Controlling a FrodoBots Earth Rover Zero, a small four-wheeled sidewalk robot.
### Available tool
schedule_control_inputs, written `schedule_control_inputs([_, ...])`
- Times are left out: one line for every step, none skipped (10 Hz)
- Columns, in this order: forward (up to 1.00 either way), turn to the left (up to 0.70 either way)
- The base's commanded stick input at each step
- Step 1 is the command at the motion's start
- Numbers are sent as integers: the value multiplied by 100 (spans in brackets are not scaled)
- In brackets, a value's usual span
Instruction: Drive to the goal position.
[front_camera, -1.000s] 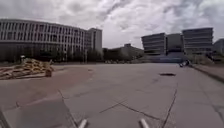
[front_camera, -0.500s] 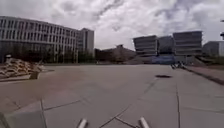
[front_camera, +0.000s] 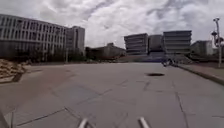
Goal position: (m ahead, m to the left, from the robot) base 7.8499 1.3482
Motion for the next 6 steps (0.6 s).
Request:
schedule_control_inputs([70, 2])
schedule_control_inputs([70, 2])
schedule_control_inputs([70, 2])
schedule_control_inputs([70, 2])
schedule_control_inputs([70, 2])
schedule_control_inputs([70, 2])
